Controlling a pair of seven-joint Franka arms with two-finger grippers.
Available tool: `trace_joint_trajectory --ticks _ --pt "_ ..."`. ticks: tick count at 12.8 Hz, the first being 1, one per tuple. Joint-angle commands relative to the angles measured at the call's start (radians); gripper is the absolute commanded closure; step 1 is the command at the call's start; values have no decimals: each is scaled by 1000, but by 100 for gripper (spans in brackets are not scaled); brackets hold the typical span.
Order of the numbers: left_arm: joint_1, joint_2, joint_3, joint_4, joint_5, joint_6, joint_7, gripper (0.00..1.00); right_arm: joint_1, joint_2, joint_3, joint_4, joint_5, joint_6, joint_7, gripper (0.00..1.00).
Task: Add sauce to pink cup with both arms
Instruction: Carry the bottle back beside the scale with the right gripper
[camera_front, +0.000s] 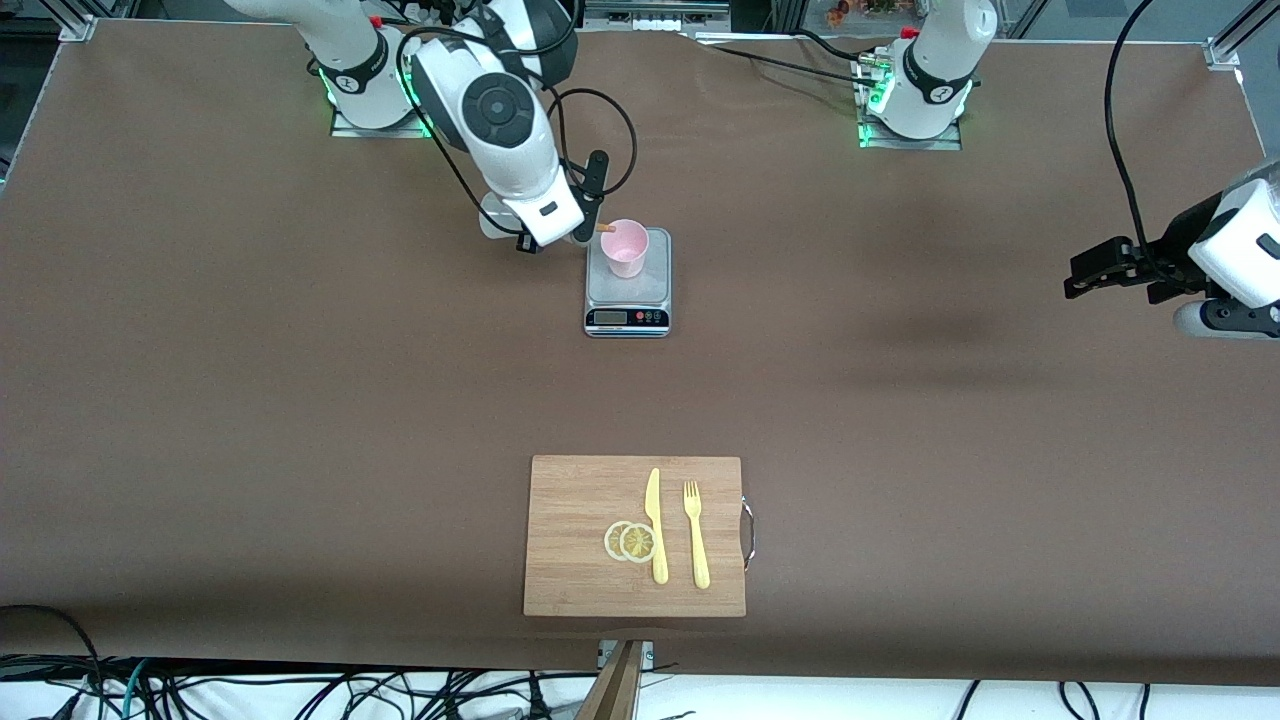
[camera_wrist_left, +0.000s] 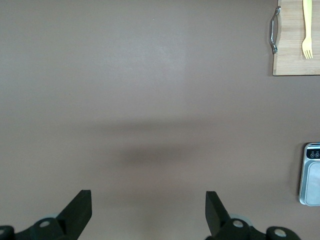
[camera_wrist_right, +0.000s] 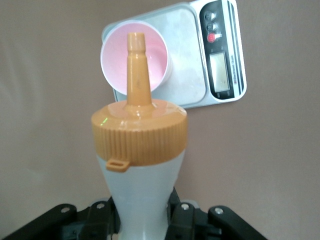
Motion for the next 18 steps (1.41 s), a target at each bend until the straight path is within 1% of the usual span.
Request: trace_joint_trajectory --ticks 1,4,5,7,9,11,13,16,18 --pt "-2 11 1 24 8 -15 17 0 6 -28 -64 -10 109 5 -113 82" --pt "-2 9 1 24 8 -15 17 0 2 -16 -140 -10 254 3 -277 82" --pt "-2 9 2 24 8 -15 17 0 -6 -14 -150 -10 296 2 -306 82" --pt "-2 9 1 24 8 -15 17 0 -46 0 -150 -10 348 5 -394 82" --pt "-2 11 1 24 8 -15 16 0 -95 24 -150 -10 441 -3 -528 82" --pt "-2 11 1 24 8 -15 17 0 -150 50 -150 -10 517 -11 -657 82" --pt "-2 9 1 24 8 -15 17 0 -216 93 -150 -10 638 -70 -798 82" --pt "-2 11 2 24 8 -15 17 0 -331 165 -150 -10 791 -196 -1001 82" --pt "-2 11 2 24 10 -15 17 0 -414 216 -150 2 845 -291 -1116 82"
